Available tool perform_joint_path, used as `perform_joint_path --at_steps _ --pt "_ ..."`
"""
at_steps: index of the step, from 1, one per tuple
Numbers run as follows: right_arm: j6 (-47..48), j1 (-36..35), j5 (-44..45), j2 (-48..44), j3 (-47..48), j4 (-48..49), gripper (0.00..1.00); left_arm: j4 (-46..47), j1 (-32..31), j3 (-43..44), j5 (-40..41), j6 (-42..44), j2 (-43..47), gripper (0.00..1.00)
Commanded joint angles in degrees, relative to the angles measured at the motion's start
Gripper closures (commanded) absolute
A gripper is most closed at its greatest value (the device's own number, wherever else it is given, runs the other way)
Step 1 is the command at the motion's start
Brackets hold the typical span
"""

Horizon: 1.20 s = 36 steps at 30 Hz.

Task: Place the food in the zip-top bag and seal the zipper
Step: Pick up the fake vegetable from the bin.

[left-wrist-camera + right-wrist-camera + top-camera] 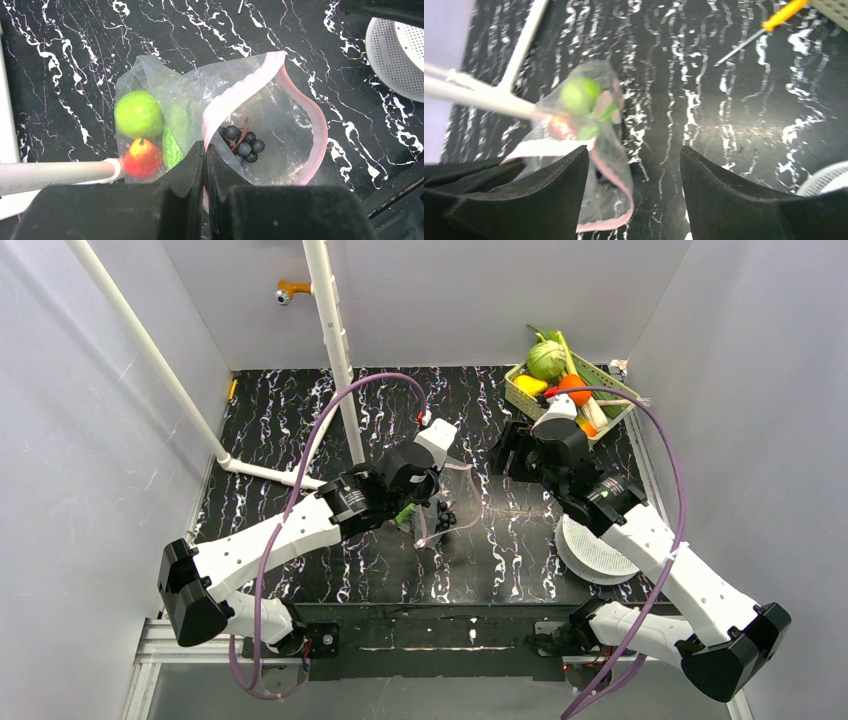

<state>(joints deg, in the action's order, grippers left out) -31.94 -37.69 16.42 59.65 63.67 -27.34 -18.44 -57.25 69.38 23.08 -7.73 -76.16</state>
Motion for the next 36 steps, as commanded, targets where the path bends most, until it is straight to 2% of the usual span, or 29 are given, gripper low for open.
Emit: perform_joint_path --at_steps 1,8,17,24,30,36 --pt "-2.39 0.24 13.15 1.77 -1.31 -1.88 0.27 0.38 -0.32 1.18 0.17 -0.61 1.50 1.00" --pt "-2.35 5.29 21.44 10.10 1.56 -2.84 0.25 0.30 -0.34 1.29 -0.23 -0.75 1.03 1.00" --pt "-5.01 23.02 7.43 21.67 6.43 4.53 0.13 -0.06 -0.32 1.49 0.61 -0.36 -0.31 1.00" --pt "-6.05 32.86 0.23 31.50 13.95 6.68 0.09 -0.09 -0.36 1.49 0.31 -0.36 -0.53 1.00" --pt "-6.31 39.36 -4.22 40.25 22.03 5.27 0.10 -0.18 -0.33 1.65 0.12 -0.48 -0.70 1.00" --pt "-5.38 42.32 -9.61 48.85 30.31 3.50 0.18 -0.36 -0.35 1.77 0.11 -0.43 -0.87 1.00"
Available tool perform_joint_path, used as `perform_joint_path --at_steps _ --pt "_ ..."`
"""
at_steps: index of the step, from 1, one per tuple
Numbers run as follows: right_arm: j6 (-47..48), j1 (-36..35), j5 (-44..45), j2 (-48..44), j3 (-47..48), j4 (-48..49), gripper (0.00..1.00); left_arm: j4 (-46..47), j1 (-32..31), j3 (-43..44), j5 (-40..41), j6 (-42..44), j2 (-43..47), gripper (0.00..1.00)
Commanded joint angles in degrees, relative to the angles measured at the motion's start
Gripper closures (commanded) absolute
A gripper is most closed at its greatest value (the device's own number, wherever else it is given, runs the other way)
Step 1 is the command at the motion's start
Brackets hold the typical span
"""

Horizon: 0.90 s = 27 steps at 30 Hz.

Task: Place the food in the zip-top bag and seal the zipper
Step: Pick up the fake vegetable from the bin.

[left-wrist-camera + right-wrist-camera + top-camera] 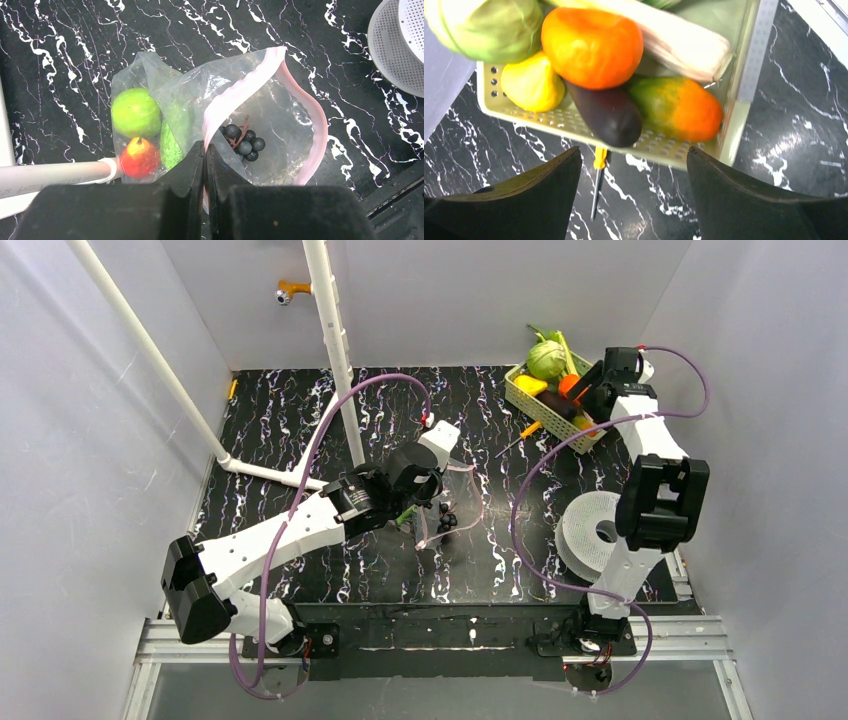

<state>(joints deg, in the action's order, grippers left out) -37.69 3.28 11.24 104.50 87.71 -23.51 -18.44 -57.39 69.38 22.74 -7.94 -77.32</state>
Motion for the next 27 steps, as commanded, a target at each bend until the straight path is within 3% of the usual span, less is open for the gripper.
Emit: perform_joint_path --at_steps 1,15,22,27 --pt "0.41 1.61 -4.80 5.37 7.72 -0.81 0.18 -0.35 -0.19 1.79 0.45 -0.20 0.26 1.00" --pt "0.45 2.00 -13.03 15.01 11.94 1.66 0.20 -0.83 -0.21 2.10 -0.02 -0.32 -0.62 1.00" --pt "0.98 2.05 -15.52 14.84 11.48 3.76 0.39 -1.01 -0.20 2.25 -0.06 -0.41 -0.81 1.00" --pt "1.13 2.13 -16.91 12.90 11.21 3.91 0.60 -1.25 -0.19 2.48 -0.03 -0.41 -0.99 1.00"
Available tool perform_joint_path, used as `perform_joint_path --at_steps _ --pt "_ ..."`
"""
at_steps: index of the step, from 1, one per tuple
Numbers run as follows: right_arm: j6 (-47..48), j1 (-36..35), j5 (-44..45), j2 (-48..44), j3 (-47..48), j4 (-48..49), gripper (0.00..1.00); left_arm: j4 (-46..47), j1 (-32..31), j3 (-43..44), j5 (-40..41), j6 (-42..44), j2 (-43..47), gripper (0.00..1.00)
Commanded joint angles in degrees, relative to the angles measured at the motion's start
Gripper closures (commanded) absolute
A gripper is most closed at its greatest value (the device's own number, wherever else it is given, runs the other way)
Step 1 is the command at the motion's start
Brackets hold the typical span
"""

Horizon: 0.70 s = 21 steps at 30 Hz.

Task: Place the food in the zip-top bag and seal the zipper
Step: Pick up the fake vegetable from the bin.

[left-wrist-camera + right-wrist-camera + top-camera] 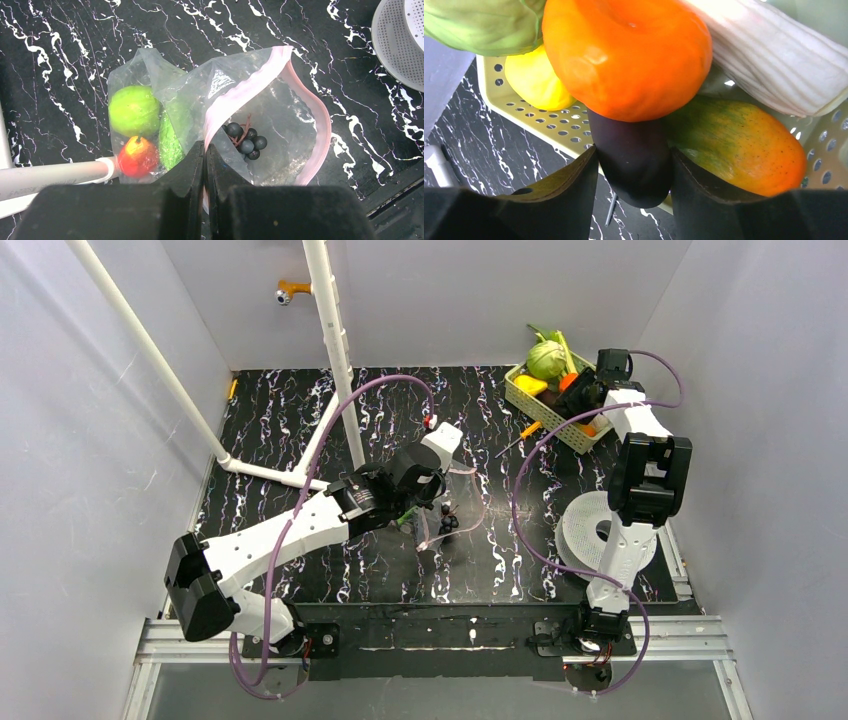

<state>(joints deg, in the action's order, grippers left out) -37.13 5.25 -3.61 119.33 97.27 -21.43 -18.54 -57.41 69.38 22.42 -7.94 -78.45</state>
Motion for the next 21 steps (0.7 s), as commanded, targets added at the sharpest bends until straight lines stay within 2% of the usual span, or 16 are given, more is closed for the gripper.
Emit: perform_joint_path --at_steps 1,8,18,21 --pt "0.45 0.11 -2.49 -2.54 1.37 1.94 0.64 -1.22 -0.18 2.55 0.26 -0.39 0.06 1.00" --pt "-0.26 0.15 -2.92 -9.71 -2.49 2.73 0.85 -1.39 -0.17 2.68 0.26 -0.41 0.01 1.00" --pt "-0.42 0.11 -1.25 -22.18 -12.78 3.91 0.98 -1.53 -0.19 2.75 0.10 -0.56 0.70 1.00" --pt "-0.07 0.11 -0.17 -25.84 -16.36 3.40 0.99 -1.29 -0.16 2.56 0.52 -0.52 0.92 1.00"
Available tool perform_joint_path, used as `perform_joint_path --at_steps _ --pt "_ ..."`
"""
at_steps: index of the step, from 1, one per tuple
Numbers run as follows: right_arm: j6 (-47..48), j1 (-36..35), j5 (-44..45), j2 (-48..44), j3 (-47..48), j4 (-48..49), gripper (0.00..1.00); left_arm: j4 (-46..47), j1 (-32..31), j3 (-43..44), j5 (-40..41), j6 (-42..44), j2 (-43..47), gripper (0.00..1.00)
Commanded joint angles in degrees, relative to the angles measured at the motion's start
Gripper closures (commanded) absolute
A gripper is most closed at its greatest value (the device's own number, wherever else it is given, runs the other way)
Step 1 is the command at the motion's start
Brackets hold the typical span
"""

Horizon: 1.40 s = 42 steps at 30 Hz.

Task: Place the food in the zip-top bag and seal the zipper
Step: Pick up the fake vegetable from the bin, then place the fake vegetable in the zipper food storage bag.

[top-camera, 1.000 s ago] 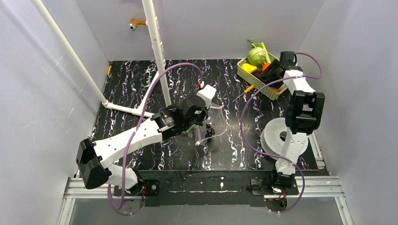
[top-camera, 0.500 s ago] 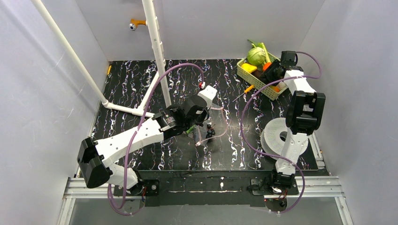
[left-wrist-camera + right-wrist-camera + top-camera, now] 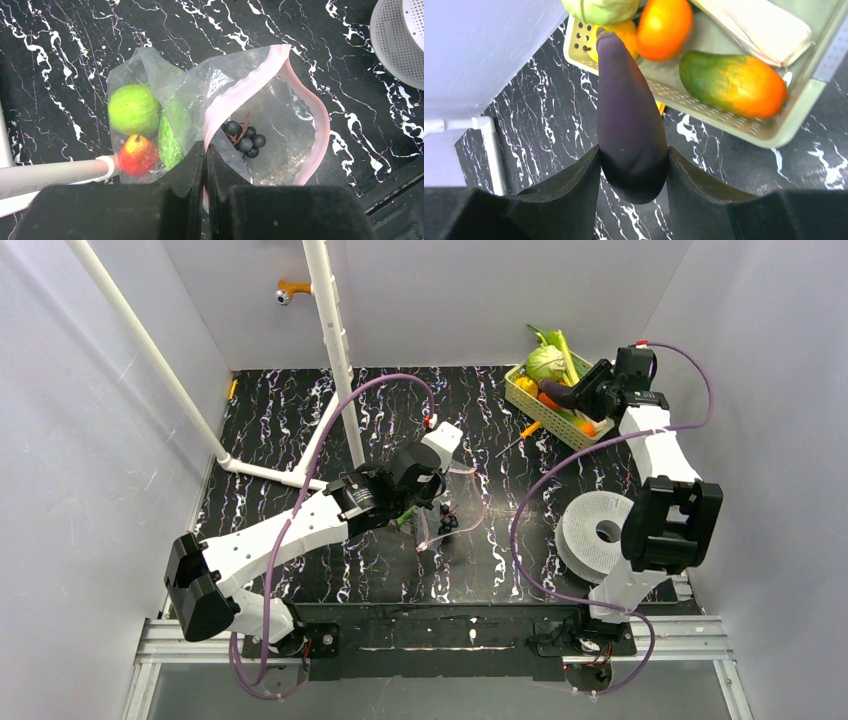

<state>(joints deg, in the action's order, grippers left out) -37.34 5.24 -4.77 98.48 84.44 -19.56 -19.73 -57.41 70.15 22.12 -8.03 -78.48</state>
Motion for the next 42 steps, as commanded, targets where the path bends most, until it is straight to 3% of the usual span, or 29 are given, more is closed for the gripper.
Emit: perform_joint_path --at_steps 1,12,22,33,42 --pt "0.29 0.12 1.53 -6.22 -4.84 1.34 0.99 -0.21 -0.20 1.88 0.89 -0.41 0.86 1.00" --pt "0.76 0.03 0.22 -24.18 -21.61 0.27 0.99 -0.61 -0.18 2.28 0.20 -0.69 1.60 1.00" --pt "2.03 -1.56 -20.02 -37.15 -32.72 0.65 0.99 -0.60 -0.20 2.21 0.76 -0.63 1.92 1.00" --pt "5.39 -7.96 -19.06 -53.17 -29.68 -13.15 0.99 -1.39 -0.17 2.88 1.08 -0.50 0.79 1.00" --pt "9.29 -8.60 -31.88 -58.18 -24.04 -18.78 0.99 -1.73 -0.18 3.01 1.20 -0.55 0.57 1.00"
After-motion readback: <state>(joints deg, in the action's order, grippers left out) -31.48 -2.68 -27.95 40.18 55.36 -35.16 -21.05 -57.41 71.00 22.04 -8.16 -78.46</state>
